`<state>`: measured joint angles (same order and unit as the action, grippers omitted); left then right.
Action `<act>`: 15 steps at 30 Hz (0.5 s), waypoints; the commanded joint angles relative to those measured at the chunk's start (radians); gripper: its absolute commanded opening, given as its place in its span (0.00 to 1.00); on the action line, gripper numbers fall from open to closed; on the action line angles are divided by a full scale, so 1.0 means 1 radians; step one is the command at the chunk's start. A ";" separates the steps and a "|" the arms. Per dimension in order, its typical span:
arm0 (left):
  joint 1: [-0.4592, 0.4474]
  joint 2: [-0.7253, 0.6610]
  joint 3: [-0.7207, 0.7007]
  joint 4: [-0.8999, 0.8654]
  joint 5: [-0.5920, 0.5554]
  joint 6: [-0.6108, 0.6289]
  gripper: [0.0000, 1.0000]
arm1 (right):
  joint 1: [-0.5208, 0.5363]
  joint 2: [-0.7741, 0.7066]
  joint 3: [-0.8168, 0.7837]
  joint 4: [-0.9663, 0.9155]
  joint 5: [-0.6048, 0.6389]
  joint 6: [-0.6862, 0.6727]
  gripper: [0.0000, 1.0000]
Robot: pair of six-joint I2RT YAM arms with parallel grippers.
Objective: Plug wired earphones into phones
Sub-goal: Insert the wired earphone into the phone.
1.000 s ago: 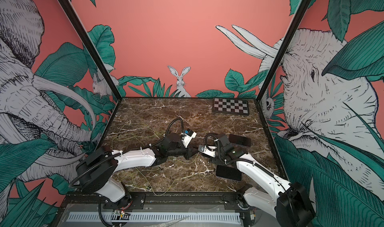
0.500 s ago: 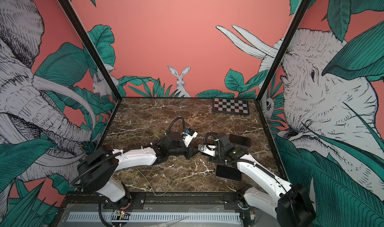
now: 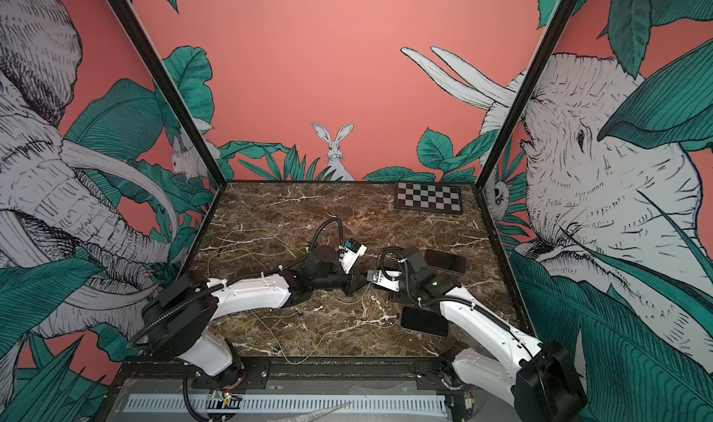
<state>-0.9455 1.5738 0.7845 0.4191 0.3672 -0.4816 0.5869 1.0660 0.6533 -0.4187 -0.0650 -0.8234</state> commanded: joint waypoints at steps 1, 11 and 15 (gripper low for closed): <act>0.005 -0.043 -0.010 -0.012 -0.037 0.013 0.00 | 0.007 -0.009 0.005 0.044 -0.007 -0.016 0.62; 0.004 -0.021 0.001 -0.019 -0.028 0.003 0.00 | 0.013 -0.017 0.008 0.054 -0.007 -0.023 0.62; 0.004 -0.018 0.000 -0.005 -0.022 -0.010 0.00 | 0.015 -0.014 0.004 0.052 -0.002 -0.028 0.62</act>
<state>-0.9455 1.5681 0.7845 0.4030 0.3401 -0.4759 0.5922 1.0660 0.6533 -0.4156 -0.0635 -0.8371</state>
